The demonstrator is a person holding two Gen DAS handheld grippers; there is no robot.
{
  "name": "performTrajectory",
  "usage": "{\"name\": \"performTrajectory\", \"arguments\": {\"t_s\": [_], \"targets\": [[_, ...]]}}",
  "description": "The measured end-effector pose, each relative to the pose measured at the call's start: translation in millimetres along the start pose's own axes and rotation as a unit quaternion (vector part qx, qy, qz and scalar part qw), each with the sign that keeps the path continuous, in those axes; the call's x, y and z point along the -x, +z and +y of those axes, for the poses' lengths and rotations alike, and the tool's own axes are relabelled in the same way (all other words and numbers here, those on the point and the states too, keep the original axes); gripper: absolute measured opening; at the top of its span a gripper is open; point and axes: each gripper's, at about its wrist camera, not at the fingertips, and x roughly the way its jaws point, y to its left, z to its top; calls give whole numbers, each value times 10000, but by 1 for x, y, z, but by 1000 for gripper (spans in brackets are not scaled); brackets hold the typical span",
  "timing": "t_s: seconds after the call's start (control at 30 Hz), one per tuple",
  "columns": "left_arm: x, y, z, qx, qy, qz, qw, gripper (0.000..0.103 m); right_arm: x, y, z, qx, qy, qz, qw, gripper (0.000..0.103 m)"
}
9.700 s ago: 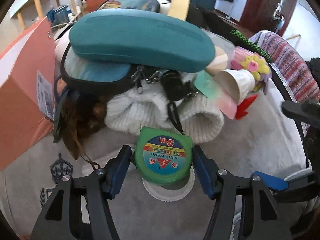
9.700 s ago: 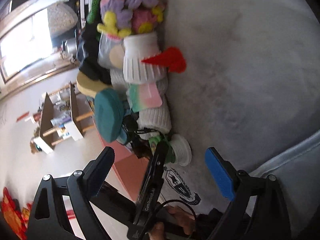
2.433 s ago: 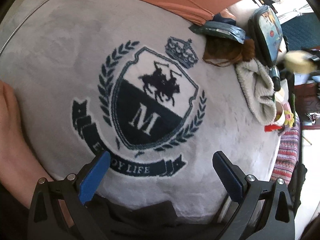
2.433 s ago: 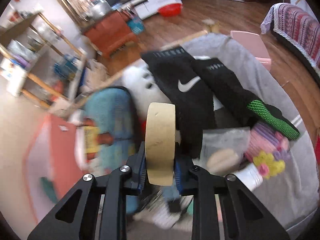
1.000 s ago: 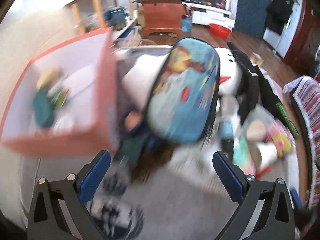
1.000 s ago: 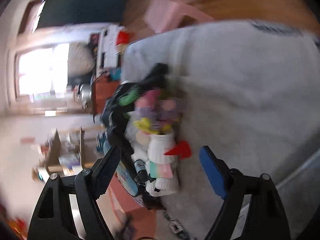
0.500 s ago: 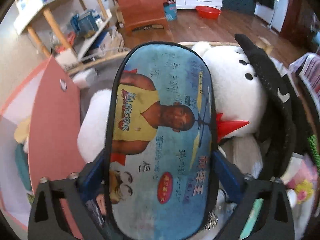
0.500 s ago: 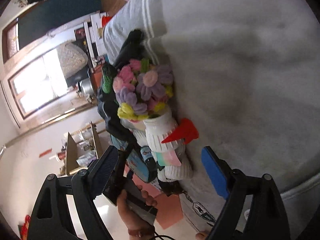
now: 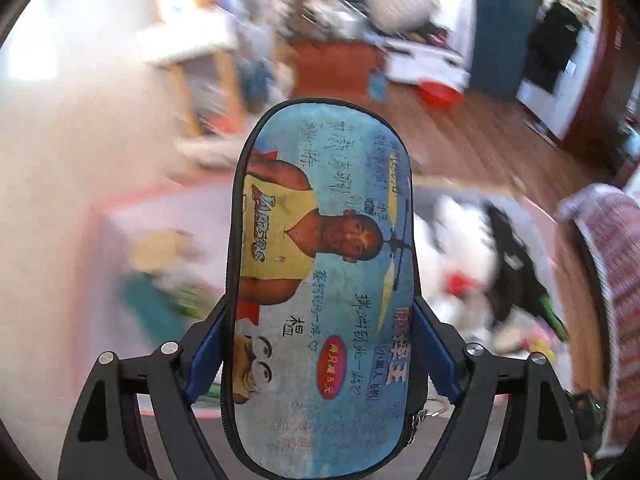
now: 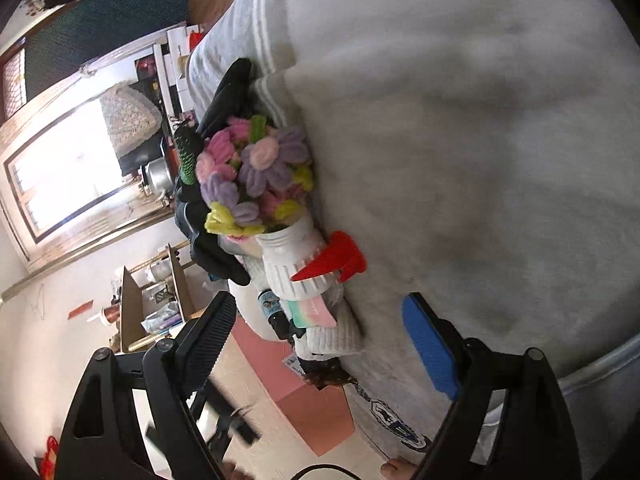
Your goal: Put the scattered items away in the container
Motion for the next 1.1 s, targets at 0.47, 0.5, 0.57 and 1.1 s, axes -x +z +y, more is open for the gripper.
{"name": "performTrajectory", "arguments": {"t_s": [0.47, 0.5, 0.57, 1.1], "targets": [[126, 66, 134, 784, 771, -1067, 9882, 103, -2, -1, -4, -74, -220, 53, 9997, 86], [122, 65, 128, 739, 741, -1036, 9891, 103, -1, 0, -5, -122, -207, 55, 9997, 86], [111, 61, 114, 644, 640, -934, 9915, 103, -2, 0, -6, -189, -153, 61, 9997, 86], [-120, -92, -186, -919, -1326, 1879, 9688, 34, -17, -1, 3, -114, 37, 333, 9994, 87]]}}
